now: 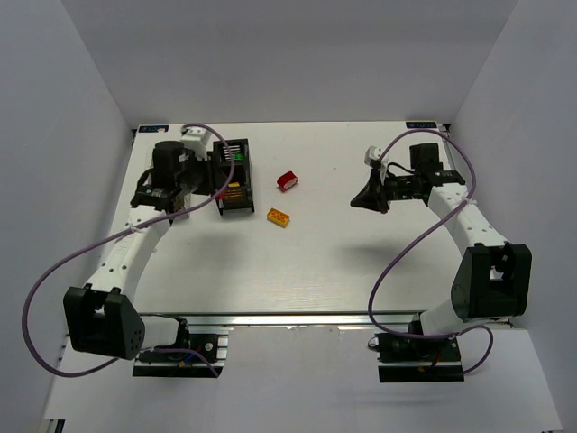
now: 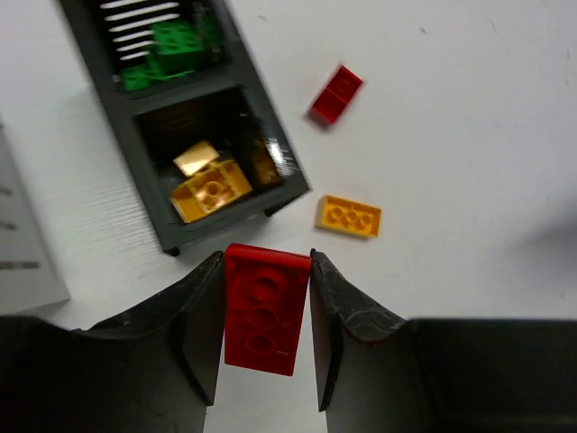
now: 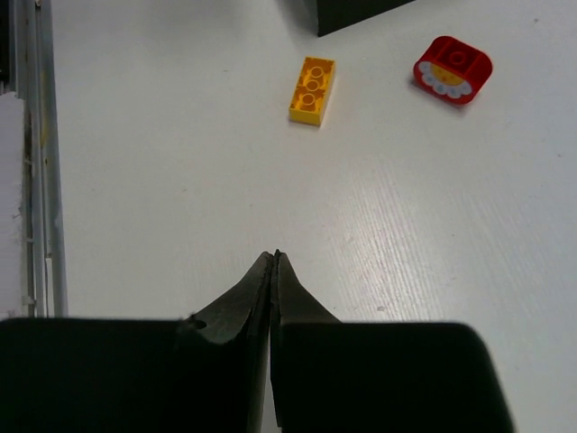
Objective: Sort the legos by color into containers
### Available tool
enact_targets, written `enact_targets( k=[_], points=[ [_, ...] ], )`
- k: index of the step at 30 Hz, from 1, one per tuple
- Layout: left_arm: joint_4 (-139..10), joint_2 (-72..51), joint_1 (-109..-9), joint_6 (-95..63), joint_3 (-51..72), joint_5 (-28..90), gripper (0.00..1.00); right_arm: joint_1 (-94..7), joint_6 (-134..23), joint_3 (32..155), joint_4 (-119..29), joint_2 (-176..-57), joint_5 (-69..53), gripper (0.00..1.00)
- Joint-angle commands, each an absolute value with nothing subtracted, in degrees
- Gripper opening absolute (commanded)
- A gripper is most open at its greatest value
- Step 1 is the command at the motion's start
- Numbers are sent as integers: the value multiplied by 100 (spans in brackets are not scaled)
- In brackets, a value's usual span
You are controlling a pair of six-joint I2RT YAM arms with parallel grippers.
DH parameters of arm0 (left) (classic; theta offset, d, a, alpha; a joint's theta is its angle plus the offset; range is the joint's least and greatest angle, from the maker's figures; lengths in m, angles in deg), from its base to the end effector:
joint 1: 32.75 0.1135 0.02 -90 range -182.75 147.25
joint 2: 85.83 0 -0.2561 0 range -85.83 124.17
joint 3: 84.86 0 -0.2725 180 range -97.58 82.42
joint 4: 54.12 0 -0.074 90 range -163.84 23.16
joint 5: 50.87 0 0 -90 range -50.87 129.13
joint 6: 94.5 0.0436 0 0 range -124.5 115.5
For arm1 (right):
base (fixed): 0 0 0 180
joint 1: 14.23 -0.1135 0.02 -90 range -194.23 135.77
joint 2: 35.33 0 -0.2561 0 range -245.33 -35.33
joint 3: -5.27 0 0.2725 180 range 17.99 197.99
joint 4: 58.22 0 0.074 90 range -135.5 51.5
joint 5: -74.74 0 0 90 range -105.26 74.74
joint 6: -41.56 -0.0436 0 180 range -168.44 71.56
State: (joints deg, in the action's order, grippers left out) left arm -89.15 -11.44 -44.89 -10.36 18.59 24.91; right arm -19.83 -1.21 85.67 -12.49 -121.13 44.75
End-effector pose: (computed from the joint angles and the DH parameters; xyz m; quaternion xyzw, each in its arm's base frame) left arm 0.3116 -0.0780 0.3073 0.1068 0.8670 -0.1816 0.4516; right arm 0.3274 0.0700 0.2687 -0.5123 0.6574 0.3384 0.4369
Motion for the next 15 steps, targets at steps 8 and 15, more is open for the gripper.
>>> enact_targets(
  k=[8,15],
  points=[
    [-8663,-507,-2274,-2233,1537,3085,9,-2389,-387,8338,-1676,-11838,4231,6],
    [-8293,21,-1992,-2287,1079,3833,12,-2512,-484,8355,-1720,-11873,4073,9]
  ],
)
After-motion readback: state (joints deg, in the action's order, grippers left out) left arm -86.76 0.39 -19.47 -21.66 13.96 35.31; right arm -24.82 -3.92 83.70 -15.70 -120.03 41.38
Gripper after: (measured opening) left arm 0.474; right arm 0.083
